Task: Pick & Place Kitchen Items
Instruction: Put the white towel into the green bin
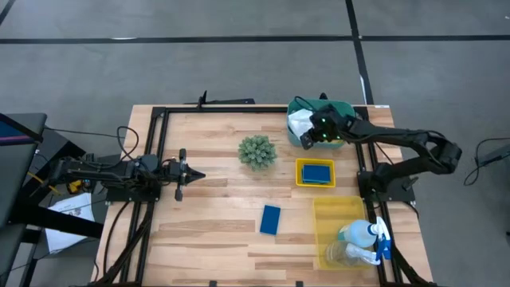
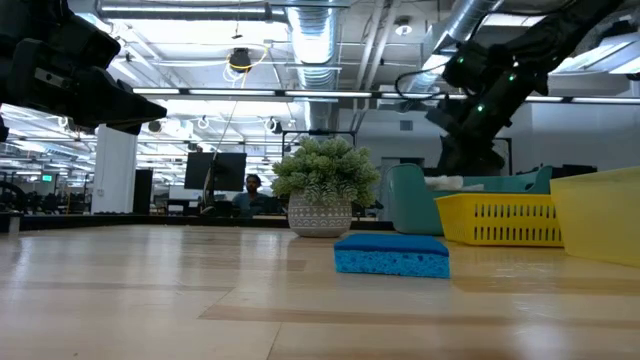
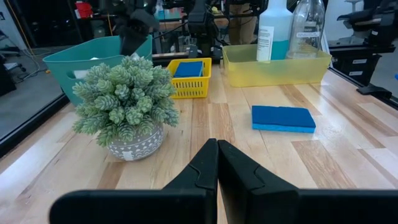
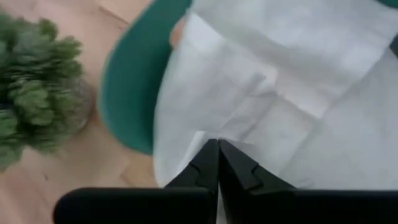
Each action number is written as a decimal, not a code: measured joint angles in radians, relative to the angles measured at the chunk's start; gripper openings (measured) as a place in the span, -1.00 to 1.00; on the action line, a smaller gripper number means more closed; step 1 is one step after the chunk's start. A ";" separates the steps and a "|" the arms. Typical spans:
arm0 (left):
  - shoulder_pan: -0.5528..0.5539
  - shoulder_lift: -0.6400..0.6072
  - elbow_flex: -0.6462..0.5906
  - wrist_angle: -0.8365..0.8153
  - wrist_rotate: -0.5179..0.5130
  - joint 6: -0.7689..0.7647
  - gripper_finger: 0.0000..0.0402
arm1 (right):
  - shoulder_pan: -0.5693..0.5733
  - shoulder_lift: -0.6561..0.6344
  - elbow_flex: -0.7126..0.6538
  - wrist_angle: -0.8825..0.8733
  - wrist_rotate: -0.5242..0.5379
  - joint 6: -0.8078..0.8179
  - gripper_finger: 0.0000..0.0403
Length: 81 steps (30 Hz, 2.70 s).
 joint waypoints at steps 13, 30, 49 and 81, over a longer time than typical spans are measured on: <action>0.000 0.000 0.000 0.000 0.000 0.000 -0.99 | -0.057 0.097 0.013 0.013 0.031 -0.001 -1.00; 0.000 0.000 0.000 0.000 0.000 0.000 -0.99 | -0.071 0.085 0.012 -0.001 0.100 0.003 -1.00; 0.000 0.000 0.000 0.000 0.000 0.000 -0.99 | 0.075 -0.051 0.020 -0.120 -0.067 0.056 -1.00; 0.000 0.000 0.000 0.000 0.000 0.000 -0.99 | 0.036 0.024 0.072 -0.132 -0.017 0.030 -1.00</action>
